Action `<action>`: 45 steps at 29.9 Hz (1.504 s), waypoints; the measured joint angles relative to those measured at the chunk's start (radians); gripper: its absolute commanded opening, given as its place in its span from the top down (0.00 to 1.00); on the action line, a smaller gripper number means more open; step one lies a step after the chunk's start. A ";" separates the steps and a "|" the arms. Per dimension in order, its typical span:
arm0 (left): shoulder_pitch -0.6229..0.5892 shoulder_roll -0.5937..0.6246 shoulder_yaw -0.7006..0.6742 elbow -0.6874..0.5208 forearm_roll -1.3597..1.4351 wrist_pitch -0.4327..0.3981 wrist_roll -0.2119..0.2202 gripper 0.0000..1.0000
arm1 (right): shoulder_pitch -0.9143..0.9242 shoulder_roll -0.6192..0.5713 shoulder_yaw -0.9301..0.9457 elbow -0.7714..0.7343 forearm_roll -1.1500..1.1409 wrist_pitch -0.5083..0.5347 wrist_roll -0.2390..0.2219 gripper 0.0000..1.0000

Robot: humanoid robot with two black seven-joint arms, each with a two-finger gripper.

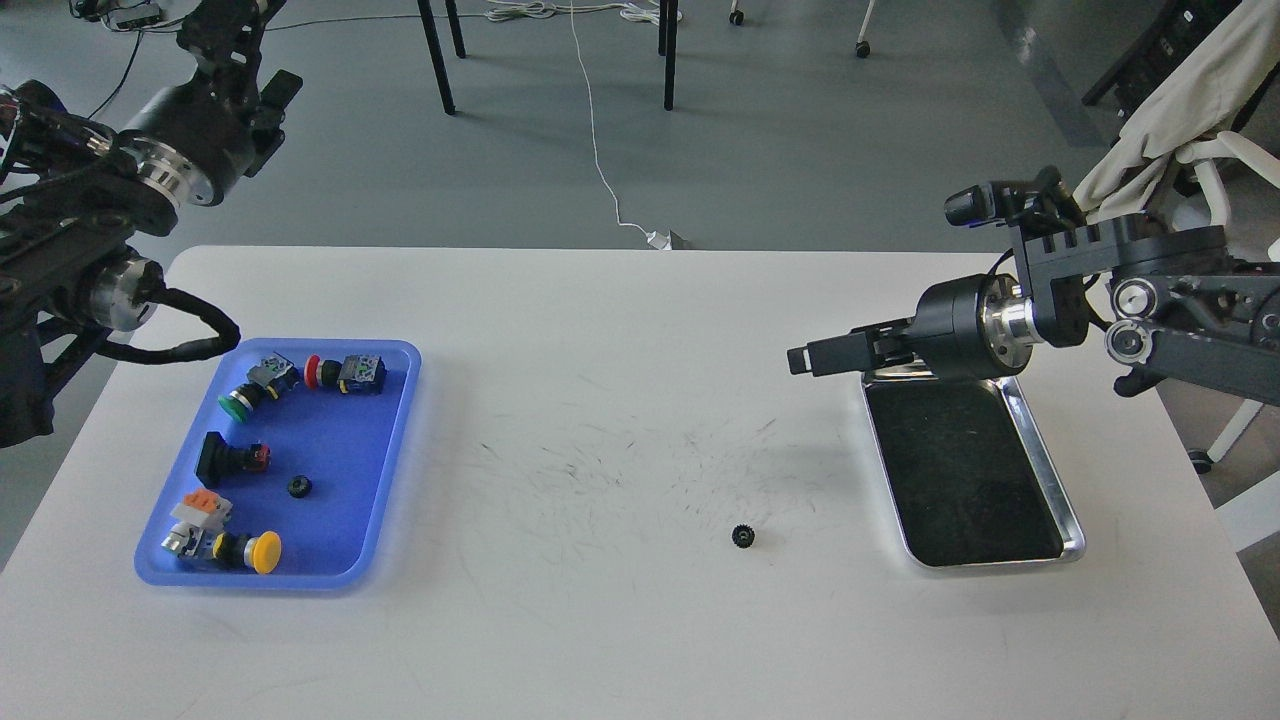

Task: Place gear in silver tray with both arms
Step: 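Reach the right gripper down toward the black gear on the table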

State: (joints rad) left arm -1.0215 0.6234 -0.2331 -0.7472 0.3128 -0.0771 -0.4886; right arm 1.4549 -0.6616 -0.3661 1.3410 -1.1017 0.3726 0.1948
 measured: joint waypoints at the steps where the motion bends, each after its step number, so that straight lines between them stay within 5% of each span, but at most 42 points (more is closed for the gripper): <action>1: 0.003 0.000 0.000 0.000 0.000 0.000 0.000 0.02 | 0.008 0.014 -0.013 -0.001 -0.037 0.003 0.005 0.04; 16: 0.009 0.001 0.001 0.000 -0.002 0.004 0.000 0.02 | 0.108 0.215 -0.180 -0.008 -0.264 0.044 0.151 0.03; 29: 0.019 0.043 -0.041 -0.003 -0.001 0.009 0.000 0.02 | 0.100 0.425 -0.274 -0.101 -0.305 0.040 0.160 0.05; 45: 0.021 0.062 -0.042 -0.003 -0.001 0.009 0.000 0.02 | 0.096 0.540 -0.362 -0.164 -0.325 0.040 0.218 0.23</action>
State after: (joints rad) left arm -1.0004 0.6858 -0.2747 -0.7499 0.3114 -0.0681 -0.4887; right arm 1.5511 -0.1214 -0.7282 1.1771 -1.4267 0.4122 0.4126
